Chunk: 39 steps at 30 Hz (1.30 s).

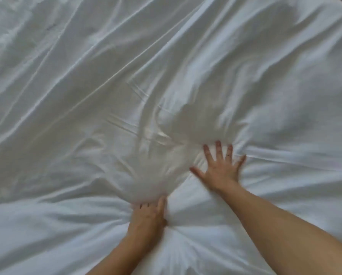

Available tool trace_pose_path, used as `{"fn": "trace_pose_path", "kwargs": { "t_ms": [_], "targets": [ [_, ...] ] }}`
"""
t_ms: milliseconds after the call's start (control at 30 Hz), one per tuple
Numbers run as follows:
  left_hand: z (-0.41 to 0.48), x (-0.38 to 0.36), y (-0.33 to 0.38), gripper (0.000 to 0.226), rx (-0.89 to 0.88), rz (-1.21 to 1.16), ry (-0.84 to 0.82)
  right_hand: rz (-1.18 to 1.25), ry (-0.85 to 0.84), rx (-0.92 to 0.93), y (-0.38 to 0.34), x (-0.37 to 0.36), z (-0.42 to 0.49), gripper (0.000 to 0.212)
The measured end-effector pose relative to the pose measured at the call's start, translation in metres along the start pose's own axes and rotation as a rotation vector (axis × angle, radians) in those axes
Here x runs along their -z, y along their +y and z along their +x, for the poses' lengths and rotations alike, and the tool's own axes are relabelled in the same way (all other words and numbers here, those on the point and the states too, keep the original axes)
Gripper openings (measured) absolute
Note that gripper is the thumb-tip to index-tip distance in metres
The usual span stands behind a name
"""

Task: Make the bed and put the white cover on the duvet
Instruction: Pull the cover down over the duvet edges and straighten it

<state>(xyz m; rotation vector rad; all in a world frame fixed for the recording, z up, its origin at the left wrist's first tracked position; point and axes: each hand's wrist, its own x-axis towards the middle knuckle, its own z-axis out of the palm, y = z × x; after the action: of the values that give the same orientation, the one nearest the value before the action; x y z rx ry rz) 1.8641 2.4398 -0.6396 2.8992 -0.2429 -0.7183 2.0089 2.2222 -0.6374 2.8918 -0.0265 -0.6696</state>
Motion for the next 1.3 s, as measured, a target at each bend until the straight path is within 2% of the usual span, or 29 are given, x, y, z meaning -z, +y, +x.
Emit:
{"fn": "trace_pose_path", "kwargs": {
  "t_ms": [67,133,200,267,367,467,600,900,1067,1167,1300],
  "targets": [
    [0.000,-0.009,-0.010,0.078,0.010,0.015,0.006,0.014,-0.063,-0.171,0.073,-0.007,0.002,0.100],
    [0.003,-0.004,-0.002,0.062,0.120,0.025,-0.033,0.100,-0.126,-0.318,0.134,-0.017,0.004,0.105],
    [0.015,0.006,0.031,0.048,0.171,0.002,0.033,0.205,-0.163,-0.363,0.166,-0.027,0.004,0.106],
    [0.033,0.020,0.091,0.068,0.117,-0.113,0.015,0.270,-0.151,-0.303,0.175,-0.044,0.001,0.104],
    [0.074,0.027,0.201,0.117,0.049,-0.251,-0.257,0.299,-0.073,-0.087,0.196,-0.069,-0.003,0.099],
    [0.110,0.014,0.268,0.128,0.171,-0.144,-0.254,0.205,0.039,0.168,0.259,-0.081,0.003,0.096],
    [0.147,0.006,0.290,0.133,0.363,-0.134,-0.231,0.140,0.032,0.117,0.332,-0.085,0.016,0.101],
    [0.171,0.008,0.299,0.131,0.471,-0.099,-0.253,0.217,0.014,0.062,0.328,-0.085,0.009,0.099],
    [0.173,0.015,0.298,0.122,0.435,-0.114,-0.253,0.239,-0.043,0.028,0.302,-0.085,-0.018,0.084],
    [0.164,0.029,0.292,0.110,0.328,-0.133,-0.287,0.267,-0.081,0.087,0.291,-0.089,-0.045,0.090],
    [0.096,0.035,0.261,0.131,-0.002,-0.138,-0.443,0.259,-0.111,0.360,0.261,-0.098,-0.091,0.096]
  ]
}}
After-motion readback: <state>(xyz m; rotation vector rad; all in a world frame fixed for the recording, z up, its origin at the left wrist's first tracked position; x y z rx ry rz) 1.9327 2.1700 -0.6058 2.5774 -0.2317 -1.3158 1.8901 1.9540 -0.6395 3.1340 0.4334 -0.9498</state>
